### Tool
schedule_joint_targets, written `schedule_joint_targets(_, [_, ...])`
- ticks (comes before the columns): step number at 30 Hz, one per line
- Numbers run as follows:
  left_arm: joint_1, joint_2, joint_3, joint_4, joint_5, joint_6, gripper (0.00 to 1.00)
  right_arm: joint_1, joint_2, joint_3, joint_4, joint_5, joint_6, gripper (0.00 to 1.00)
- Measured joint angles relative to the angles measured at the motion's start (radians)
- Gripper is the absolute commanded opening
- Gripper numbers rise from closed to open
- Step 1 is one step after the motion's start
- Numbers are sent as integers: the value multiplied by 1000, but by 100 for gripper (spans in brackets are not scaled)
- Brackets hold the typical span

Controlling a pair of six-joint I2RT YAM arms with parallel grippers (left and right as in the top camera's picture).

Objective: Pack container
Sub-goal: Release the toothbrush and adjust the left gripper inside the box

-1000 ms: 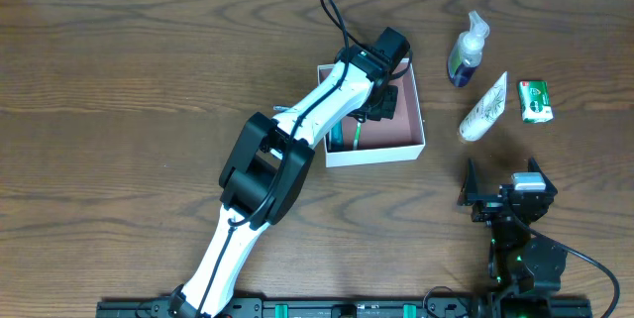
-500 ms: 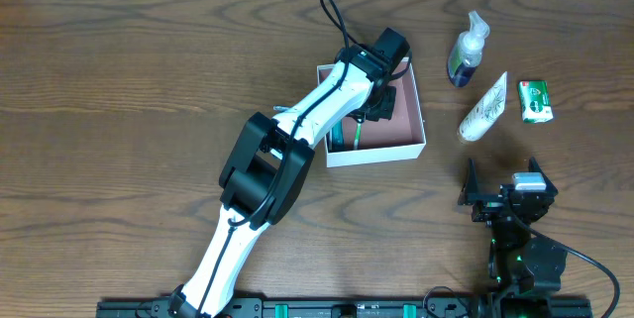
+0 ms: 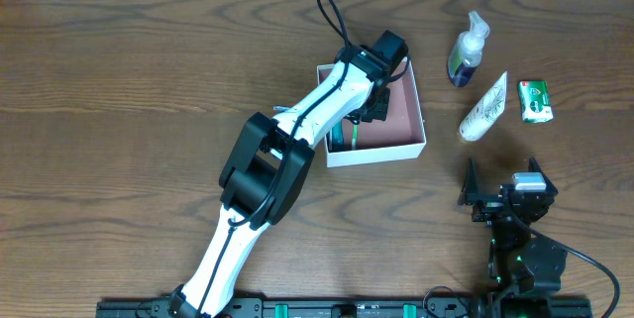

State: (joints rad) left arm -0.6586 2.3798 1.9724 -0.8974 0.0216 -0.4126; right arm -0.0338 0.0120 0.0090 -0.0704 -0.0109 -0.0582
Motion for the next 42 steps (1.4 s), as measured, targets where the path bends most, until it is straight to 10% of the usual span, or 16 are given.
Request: schedule_joint_targets(42, [11, -206, 3, -20, -104, -59, 6, 0, 0, 0, 0, 0, 0, 99])
